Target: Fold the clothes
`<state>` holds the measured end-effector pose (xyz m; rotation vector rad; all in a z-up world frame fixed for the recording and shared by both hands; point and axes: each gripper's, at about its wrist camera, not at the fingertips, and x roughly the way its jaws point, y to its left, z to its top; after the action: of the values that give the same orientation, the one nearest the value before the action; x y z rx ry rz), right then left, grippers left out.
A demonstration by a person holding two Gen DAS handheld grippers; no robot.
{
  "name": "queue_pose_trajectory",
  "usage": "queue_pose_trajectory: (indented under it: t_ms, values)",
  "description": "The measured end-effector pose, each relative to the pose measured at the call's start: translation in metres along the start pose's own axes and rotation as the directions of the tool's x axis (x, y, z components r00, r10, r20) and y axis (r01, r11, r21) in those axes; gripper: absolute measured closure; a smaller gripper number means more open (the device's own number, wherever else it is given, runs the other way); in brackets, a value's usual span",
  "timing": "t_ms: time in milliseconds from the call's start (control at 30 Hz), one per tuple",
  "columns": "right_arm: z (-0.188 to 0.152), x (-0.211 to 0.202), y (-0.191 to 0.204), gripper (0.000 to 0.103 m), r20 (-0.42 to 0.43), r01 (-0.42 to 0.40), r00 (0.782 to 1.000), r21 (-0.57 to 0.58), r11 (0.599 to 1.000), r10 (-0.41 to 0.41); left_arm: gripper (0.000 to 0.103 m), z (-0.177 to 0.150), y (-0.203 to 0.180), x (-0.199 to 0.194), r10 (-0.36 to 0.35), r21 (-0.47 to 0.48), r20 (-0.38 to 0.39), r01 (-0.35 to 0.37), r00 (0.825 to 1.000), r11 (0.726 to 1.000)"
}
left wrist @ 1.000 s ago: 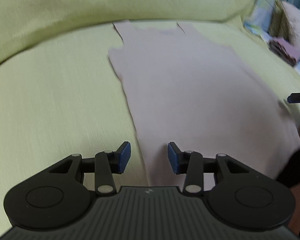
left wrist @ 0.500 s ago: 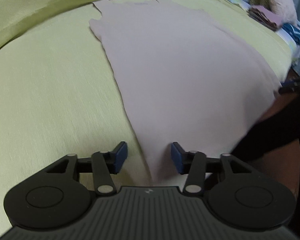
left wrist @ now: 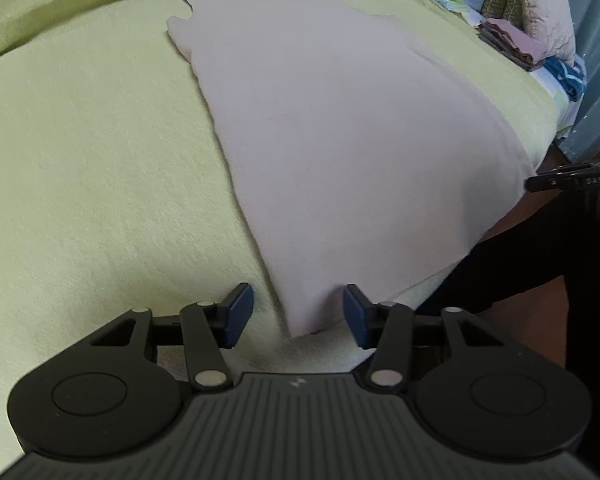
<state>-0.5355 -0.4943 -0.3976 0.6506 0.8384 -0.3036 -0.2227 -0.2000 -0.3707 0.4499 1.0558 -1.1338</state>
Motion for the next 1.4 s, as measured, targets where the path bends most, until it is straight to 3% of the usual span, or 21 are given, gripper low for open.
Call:
queue_pose_trajectory:
  t_ms: [100, 167, 567, 700, 833, 1000, 1100, 1200, 1400]
  values:
    - [0.001, 0.001, -0.001, 0.101, 0.005, -0.005, 1.000, 0.011, 1.000, 0.005, 0.100, 0.003, 0.002, 0.004, -0.001, -0.017, 0.009, 0.002, 1.000, 1.000]
    - [0.003, -0.001, -0.003, 0.101, 0.007, -0.025, 1.000, 0.030, 0.999, 0.024, 0.103, 0.002, -0.001, 0.003, 0.002, -0.008, 0.016, -0.002, 1.000, 1.000]
    - [0.021, -0.039, -0.022, 0.103, 0.004, -0.056, 0.998, 0.020, 0.998, 0.056, 0.103, 0.003, -0.024, -0.013, -0.048, 0.008, 0.070, 0.048, 0.996, 0.999]
    - [0.027, -0.057, -0.028, 0.103, 0.060, -0.071, 0.996, 0.045, 0.996, 0.068, 0.103, 0.003, -0.024, -0.019, -0.079, -0.013, 0.089, 0.081, 0.993, 0.997]
    - [0.025, -0.044, -0.028, 0.103, 0.020, -0.023, 1.000, 0.025, 0.999, 0.022, 0.103, -0.003, -0.021, -0.010, -0.063, -0.002, 0.049, 0.063, 0.997, 0.998]
    - [0.024, -0.027, -0.023, 0.102, -0.014, -0.037, 0.999, 0.029, 0.999, 0.038, 0.103, -0.007, -0.018, -0.008, -0.023, 0.012, 0.030, 0.022, 0.999, 1.000]
    - [0.022, -0.023, -0.018, 0.097, -0.040, -0.032, 0.999, 0.011, 0.999, 0.033, 0.103, -0.007, -0.016, -0.010, -0.012, 0.022, 0.020, 0.011, 1.000, 1.000]
    - [0.023, -0.032, -0.016, 0.074, -0.018, -0.008, 1.000, 0.008, 1.000, 0.009, 0.103, -0.007, -0.018, -0.010, -0.005, 0.047, 0.003, 0.005, 1.000, 0.999]
    - [0.038, -0.068, -0.014, 0.074, 0.138, 0.008, 0.990, -0.010, 1.000, -0.007, 0.098, -0.002, -0.014, -0.032, 0.008, 0.063, 0.013, -0.008, 1.000, 0.998]
